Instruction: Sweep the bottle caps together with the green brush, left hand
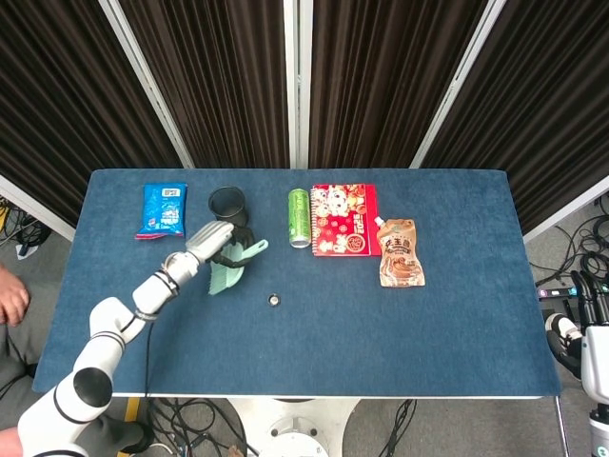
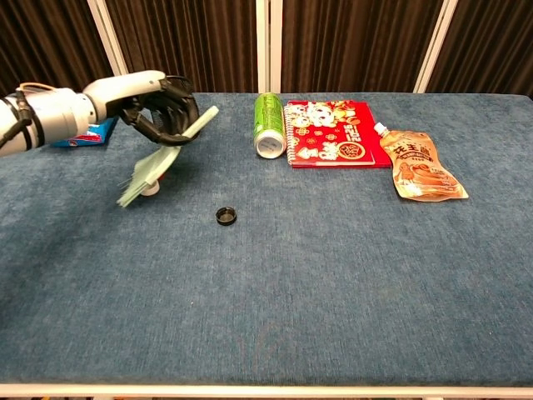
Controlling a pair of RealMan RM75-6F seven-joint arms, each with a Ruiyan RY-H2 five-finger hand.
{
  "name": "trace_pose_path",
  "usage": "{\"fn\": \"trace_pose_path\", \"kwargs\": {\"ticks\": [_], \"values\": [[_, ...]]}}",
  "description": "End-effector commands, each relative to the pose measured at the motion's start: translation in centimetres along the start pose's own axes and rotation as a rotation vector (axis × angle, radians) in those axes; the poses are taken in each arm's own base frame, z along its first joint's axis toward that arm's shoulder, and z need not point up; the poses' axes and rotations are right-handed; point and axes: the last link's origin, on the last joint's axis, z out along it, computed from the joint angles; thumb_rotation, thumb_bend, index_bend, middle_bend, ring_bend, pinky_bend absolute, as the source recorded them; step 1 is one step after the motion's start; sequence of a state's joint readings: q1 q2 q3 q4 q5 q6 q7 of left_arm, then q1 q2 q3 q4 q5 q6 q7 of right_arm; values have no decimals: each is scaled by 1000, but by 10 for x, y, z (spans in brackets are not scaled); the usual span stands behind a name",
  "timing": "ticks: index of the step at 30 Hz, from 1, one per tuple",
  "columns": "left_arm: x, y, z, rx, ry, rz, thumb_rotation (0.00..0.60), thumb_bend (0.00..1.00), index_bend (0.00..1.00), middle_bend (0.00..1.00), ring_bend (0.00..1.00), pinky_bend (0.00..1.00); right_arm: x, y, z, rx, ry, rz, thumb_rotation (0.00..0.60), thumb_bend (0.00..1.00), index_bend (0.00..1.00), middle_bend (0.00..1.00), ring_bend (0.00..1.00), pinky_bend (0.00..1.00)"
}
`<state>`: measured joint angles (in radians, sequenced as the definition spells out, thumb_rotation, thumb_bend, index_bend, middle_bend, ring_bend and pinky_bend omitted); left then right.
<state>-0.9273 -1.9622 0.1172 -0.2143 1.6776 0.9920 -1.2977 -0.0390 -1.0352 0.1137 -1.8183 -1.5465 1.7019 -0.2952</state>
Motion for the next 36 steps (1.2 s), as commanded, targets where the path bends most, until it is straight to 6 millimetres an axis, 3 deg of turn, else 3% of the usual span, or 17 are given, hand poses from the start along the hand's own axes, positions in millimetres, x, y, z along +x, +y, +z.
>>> {"fn": "trace_pose_path", "kwargs": {"ticks": [1,12,20,23,29,32,36], "values": [[-9,11,5,-47,-34,-1,600,469,580,634,465,471,0,1,0,1,1,1,600,132,0,116,0,0],[-32,56,21,-220,-95,-49,600,469,580,635,465,471,0,7,-2,-2,7,16,600,131,0,118,0,0],[-45,71,24,-258,-139,-91,600,469,580,634,465,472,-1,15,-2,-7,11,31,600,132,0,120,0,0],[-36,72,22,-278,-108,-83,600,469,580,634,465,472,-1,17,-2,-6,17,36,600,131,0,121,0,0],[-1,60,3,-280,-18,-93,600,470,580,634,465,457,-3,16,2,18,15,44,600,132,0,122,0,0],[2,57,-1,-267,-2,-107,600,470,580,634,465,451,-5,16,3,23,13,49,600,132,0,122,0,0],[-5,62,9,-238,15,-136,600,470,580,634,465,451,-6,17,2,18,12,52,600,132,0,122,0,0]]}}
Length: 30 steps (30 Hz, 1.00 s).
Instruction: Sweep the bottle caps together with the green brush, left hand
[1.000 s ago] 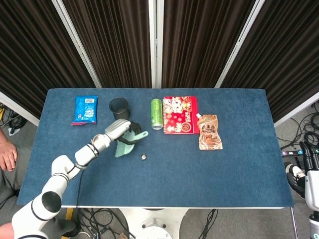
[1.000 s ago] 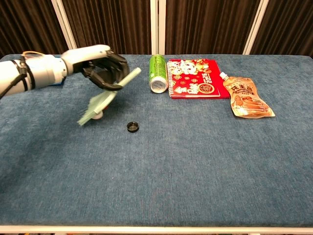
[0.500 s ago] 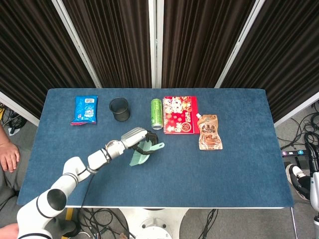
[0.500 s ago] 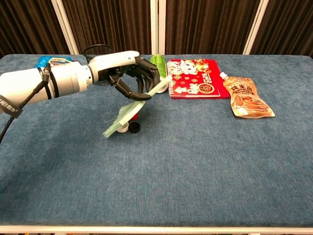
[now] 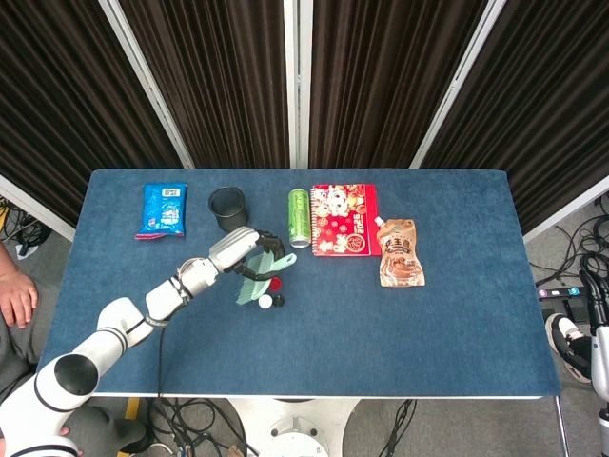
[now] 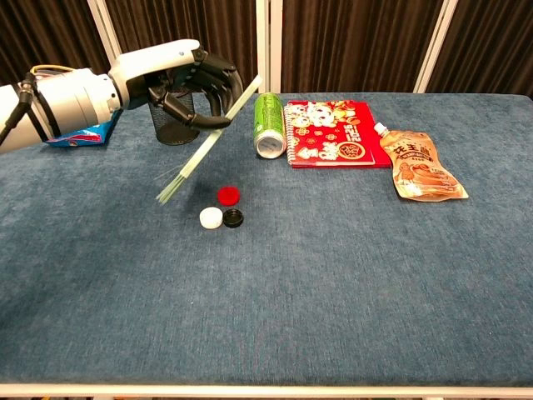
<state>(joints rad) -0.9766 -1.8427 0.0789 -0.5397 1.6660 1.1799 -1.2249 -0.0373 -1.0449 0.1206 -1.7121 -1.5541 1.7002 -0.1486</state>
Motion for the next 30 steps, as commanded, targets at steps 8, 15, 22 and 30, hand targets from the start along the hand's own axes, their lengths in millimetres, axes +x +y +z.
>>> {"fn": "trace_pose_path", "kwargs": {"ticks": [8,15,22,30], "values": [[-20,6,36,65,-39,-67,600,473,580,634,465,451,2,1,1,-4,0,-11,600,132,0,122,0,0],[-28,7,49,92,-74,-103,600,475,577,634,465,451,2,3,1,-22,-1,-15,600,136,0,122,0,0],[-30,11,48,96,-145,-149,600,475,574,634,465,451,0,5,1,-28,-2,-12,600,135,0,122,0,0],[-25,13,38,81,-184,-157,600,474,572,634,465,449,-1,9,0,-33,-2,-7,600,136,0,122,0,0]]}}
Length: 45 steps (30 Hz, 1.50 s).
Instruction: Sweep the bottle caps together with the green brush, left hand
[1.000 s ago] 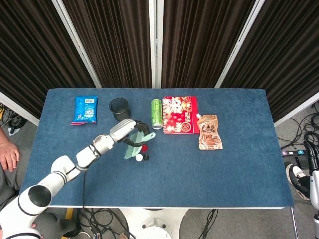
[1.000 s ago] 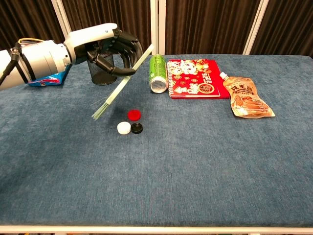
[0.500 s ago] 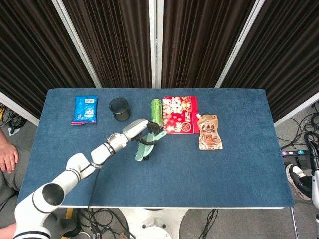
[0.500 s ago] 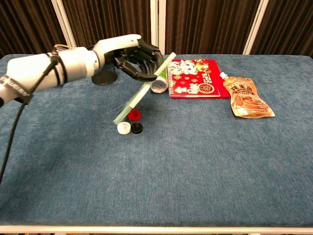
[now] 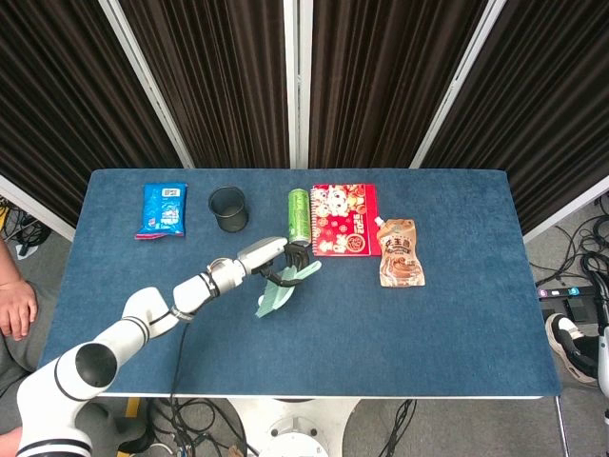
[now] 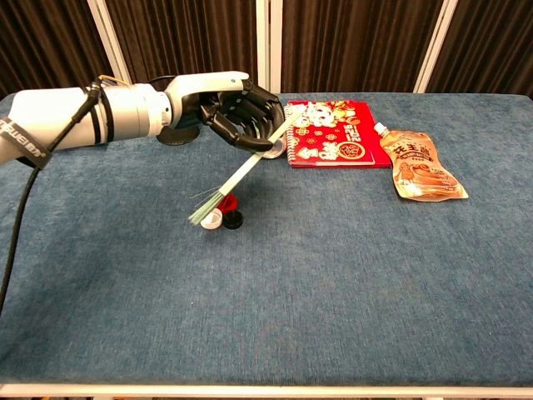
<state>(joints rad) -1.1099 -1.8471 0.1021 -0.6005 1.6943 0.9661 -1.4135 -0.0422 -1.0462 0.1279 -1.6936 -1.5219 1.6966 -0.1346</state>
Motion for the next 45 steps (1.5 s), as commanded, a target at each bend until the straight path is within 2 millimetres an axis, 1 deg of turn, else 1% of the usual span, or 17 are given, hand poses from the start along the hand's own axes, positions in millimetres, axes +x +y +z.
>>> {"fn": "trace_pose_path", "kwargs": {"ticks": [1,5,7,10,13,17,21,23,24,26,29,30,32,36,39,42,45], "values": [[3,1,-7,-16,1,6,600,474,571,633,465,449,0,1,0,1,1,1,600,135,0,122,0,0],[19,0,-18,-28,89,5,600,474,567,631,465,447,-1,0,2,7,4,3,600,135,0,122,0,0],[31,-4,-29,-15,142,37,600,475,563,628,464,442,-1,-1,3,13,2,5,600,134,0,122,0,0],[48,-19,-53,44,189,218,600,476,562,626,463,440,-2,-2,5,23,-2,7,600,135,0,122,0,0],[56,-37,-81,138,215,410,600,476,561,624,462,431,-5,-4,7,33,-8,12,600,135,0,122,0,0],[54,-56,-117,263,224,626,600,472,559,615,461,424,-8,-5,10,41,-14,17,600,135,0,122,0,0],[46,-68,-137,365,199,732,600,471,552,603,461,417,-9,-8,12,50,-14,16,600,135,0,122,0,0],[41,-72,-141,407,177,765,600,469,544,580,445,417,-9,-9,12,56,-13,16,600,135,0,122,0,0],[40,-74,-143,429,165,786,600,459,521,546,416,415,-9,-10,12,58,-13,16,600,135,0,122,0,0],[36,-78,-145,480,136,818,600,408,430,457,337,399,-9,-11,12,62,-14,18,600,135,0,124,0,0],[35,-77,-148,529,136,809,600,238,213,274,193,323,-9,-12,12,63,-17,20,600,135,0,126,0,0],[36,-75,-150,531,157,794,600,201,181,248,175,305,-9,-12,12,62,-18,20,600,135,0,126,0,0],[39,-71,-158,536,216,762,600,162,163,234,169,293,-10,-11,13,62,-25,20,600,135,0,126,0,0],[50,-66,-189,553,359,732,600,141,161,232,169,289,-16,-5,17,49,-75,26,600,145,0,124,0,0],[62,-66,-226,600,494,684,600,140,161,232,169,288,-19,-2,23,54,-107,16,600,149,0,122,0,0],[75,-71,-274,700,614,637,600,139,161,232,169,284,-25,-1,28,61,-155,29,600,175,0,118,0,0],[73,-73,-316,782,690,612,600,138,161,232,169,241,-32,1,31,68,-211,53,600,202,0,111,0,0]]}}
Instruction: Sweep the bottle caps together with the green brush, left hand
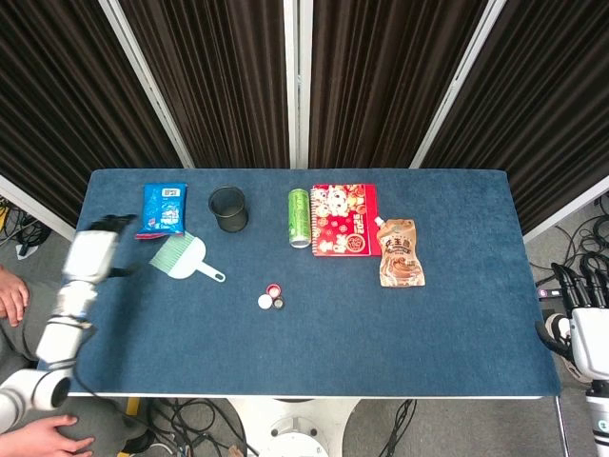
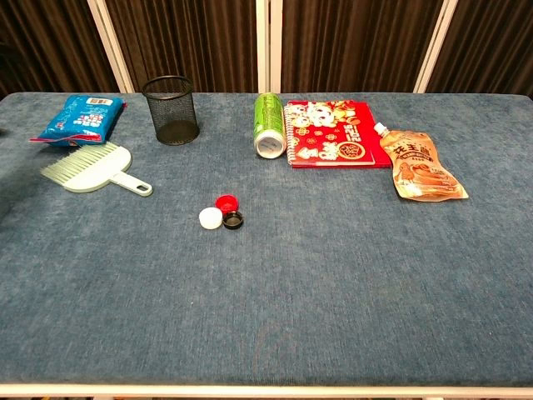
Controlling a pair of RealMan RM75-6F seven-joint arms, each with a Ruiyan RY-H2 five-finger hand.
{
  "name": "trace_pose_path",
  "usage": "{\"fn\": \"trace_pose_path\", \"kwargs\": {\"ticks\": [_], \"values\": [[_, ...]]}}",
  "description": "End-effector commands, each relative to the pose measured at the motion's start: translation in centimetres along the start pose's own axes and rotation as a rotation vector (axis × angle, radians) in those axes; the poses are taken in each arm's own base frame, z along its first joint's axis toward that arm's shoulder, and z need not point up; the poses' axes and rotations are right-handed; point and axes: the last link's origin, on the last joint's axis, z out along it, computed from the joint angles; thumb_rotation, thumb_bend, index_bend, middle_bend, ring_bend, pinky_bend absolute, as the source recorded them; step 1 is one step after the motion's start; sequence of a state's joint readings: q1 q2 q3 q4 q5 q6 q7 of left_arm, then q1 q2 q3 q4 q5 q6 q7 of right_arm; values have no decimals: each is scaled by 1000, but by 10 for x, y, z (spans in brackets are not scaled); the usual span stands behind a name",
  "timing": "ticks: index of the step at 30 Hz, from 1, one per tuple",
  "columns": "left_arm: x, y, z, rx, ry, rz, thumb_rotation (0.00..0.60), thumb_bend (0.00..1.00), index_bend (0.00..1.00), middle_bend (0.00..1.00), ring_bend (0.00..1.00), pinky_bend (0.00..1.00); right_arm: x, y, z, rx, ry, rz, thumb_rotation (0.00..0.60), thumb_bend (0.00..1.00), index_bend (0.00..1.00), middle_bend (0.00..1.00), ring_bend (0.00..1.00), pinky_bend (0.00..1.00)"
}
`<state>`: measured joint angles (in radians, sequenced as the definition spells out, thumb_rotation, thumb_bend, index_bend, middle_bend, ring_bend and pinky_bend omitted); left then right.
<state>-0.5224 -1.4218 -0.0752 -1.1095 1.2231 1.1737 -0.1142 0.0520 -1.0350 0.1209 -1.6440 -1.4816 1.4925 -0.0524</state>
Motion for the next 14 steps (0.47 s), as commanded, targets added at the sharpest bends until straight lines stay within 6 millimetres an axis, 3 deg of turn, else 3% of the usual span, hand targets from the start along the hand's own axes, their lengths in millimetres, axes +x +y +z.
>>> {"fn": "trace_pose_path", "kwargs": {"ticks": [1,4,9,14], "values": [[17,-44,-40,148,70,-39,600,137,161,232,169,227,-5,3,6,18,-58,31,600,207,0,106,0,0],[20,-55,-77,193,101,-39,600,133,161,232,169,225,-5,-2,9,60,-53,62,600,213,0,99,0,0],[22,-48,-128,246,143,-26,600,133,162,232,169,225,-8,-18,9,117,-30,91,600,216,0,98,0,0],[24,-38,-154,291,124,-50,600,134,175,232,169,225,-15,-26,5,129,-44,74,600,216,0,98,0,0]]}}
